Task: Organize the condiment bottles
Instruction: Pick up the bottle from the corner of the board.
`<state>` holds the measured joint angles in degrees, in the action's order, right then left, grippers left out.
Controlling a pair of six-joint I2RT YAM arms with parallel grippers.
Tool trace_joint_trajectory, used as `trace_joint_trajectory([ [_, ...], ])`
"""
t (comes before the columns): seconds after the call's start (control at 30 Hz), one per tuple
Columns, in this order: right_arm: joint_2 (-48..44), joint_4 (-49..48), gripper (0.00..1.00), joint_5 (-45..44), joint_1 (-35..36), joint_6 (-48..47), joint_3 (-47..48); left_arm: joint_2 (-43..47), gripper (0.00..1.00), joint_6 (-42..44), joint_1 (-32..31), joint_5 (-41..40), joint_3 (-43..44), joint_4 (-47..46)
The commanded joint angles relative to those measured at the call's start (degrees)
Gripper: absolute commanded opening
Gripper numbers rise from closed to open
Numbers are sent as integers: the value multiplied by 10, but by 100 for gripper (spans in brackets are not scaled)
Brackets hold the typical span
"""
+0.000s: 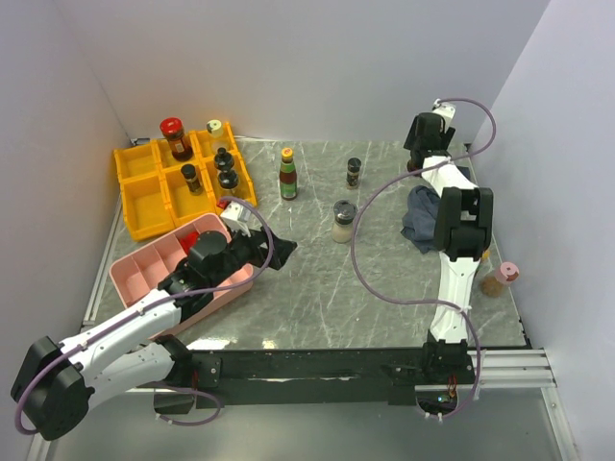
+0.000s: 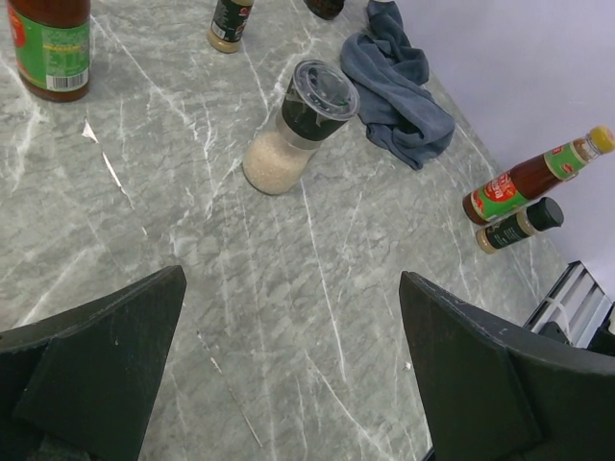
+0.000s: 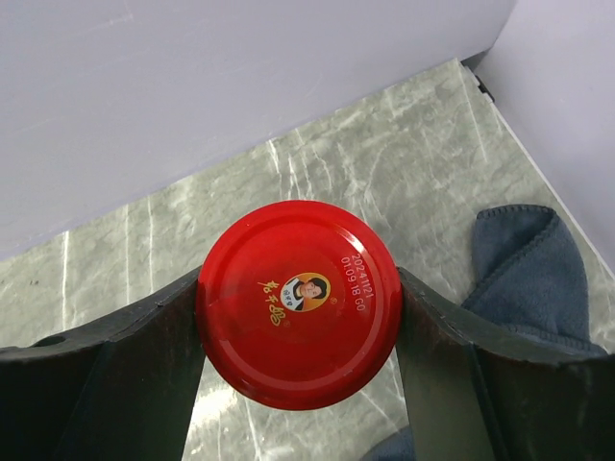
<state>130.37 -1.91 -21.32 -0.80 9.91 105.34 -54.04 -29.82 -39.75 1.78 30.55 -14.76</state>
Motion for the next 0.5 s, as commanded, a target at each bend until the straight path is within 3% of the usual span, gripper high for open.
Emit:
trace_joint_trajectory([
  [0.0,-75,-50,38,20,-1,-16,-47,18,99,11,-2,-15,-7,-23],
  [0.27,-204,-80,26,24,5,-22,-142,26,99,15,-2,-33,-10,-20],
  [0.47,-316,-94,20,23,47,-29,-235,39,99,18,-3,-49,-17,-20],
])
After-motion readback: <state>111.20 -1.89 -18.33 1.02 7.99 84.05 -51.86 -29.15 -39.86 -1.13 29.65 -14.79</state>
